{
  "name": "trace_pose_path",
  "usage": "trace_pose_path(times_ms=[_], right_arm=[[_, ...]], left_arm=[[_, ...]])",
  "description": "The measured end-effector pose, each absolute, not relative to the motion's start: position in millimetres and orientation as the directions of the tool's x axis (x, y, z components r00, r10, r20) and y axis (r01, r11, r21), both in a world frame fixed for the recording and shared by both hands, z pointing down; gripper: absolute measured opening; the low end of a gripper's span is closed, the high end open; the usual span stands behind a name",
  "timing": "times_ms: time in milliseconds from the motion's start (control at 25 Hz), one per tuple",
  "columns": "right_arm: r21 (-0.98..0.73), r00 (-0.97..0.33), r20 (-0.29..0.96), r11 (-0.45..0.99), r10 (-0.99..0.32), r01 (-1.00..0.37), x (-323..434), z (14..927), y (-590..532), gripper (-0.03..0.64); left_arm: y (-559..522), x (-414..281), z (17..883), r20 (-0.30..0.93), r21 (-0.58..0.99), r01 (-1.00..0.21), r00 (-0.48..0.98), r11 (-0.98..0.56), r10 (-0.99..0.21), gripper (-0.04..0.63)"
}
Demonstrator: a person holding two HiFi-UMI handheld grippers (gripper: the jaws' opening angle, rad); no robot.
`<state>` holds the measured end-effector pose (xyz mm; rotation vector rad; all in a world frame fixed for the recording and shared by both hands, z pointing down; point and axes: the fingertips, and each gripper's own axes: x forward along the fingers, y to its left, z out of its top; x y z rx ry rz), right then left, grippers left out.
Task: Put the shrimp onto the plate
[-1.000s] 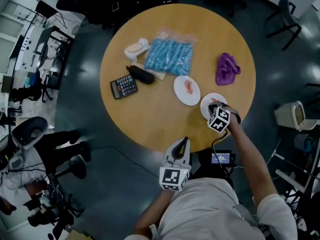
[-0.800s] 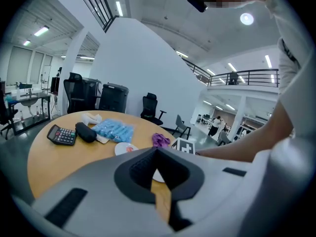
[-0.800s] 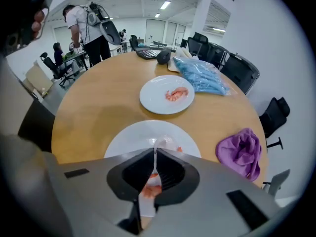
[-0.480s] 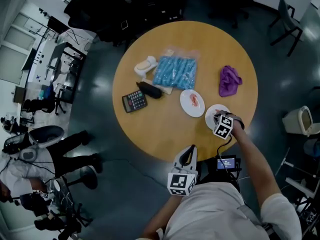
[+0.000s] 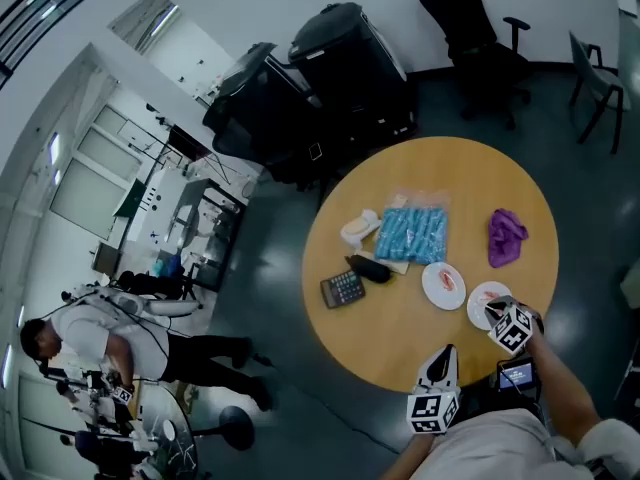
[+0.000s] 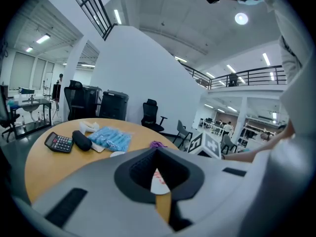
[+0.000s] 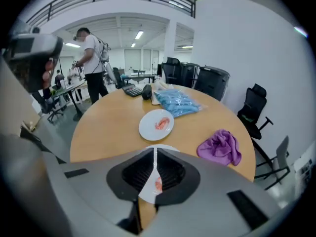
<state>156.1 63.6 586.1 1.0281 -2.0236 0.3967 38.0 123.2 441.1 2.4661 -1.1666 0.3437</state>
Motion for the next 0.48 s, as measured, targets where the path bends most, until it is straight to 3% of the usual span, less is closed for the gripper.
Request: trace_pose_path(times_ms=[200,480], right_arm=[[0.013,-0.361,0.696,0.514,-0.620,-0.857,150,559,65,0.025],[-0.020,-0.403,0.673,0.530,-0.620,-0.848,145,546,65,0.025]], left_arm=[[107,36,440,0.348,0.197,-0.804,0.592,-0.561,-0.727,0.008],[101,40,449,0.352,0.219,-0.840,0.542,-0.496,-0.763,0.008]])
